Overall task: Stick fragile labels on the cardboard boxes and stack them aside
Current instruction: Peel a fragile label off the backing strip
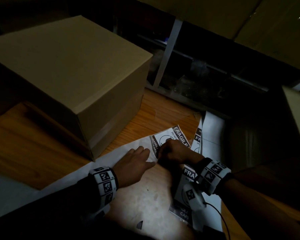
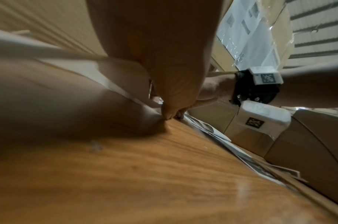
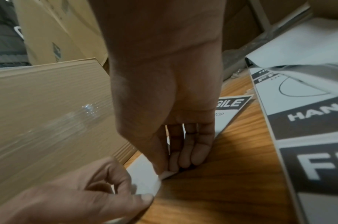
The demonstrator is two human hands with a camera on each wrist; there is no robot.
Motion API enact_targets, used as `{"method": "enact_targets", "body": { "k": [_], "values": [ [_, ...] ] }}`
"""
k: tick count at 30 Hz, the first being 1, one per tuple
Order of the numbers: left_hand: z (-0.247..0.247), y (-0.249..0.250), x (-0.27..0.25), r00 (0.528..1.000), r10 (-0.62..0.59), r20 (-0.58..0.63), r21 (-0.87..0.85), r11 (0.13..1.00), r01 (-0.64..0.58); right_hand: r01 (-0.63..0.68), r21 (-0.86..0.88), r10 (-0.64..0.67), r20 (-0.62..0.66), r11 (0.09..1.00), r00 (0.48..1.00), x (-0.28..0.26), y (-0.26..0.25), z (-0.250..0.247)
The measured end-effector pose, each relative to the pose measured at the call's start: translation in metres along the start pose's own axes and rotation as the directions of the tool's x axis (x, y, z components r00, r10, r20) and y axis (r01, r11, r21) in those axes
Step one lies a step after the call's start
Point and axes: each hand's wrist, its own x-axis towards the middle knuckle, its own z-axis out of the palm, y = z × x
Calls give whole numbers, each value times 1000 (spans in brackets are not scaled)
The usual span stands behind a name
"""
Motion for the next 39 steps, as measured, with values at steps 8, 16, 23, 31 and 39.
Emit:
{"method": "enact_targets", "body": {
  "k": [8,16,23,31,39],
  "values": [
    [2,4,-2,999,18,-48,-30,999,-20,-73,135,108,-274,988,956,-11,10,4],
    [-12,4,-9,983,75,-168,-184,977,-106,-74,-85,35,-389,994,921,-12,12,23],
    [-37,-26,26,975,-172,-137,-265,955,131,-125,-144,70,-337,982,939,-11,5,16],
    [-16,-25,26,983,-112,144,103,990,97,-179,52,183,-447,982,875,11,-30,21],
    [-11,-23,16,990,-94,104,173,982,76,-191,189,263,-525,963,809,24,-37,40]
  ]
}}
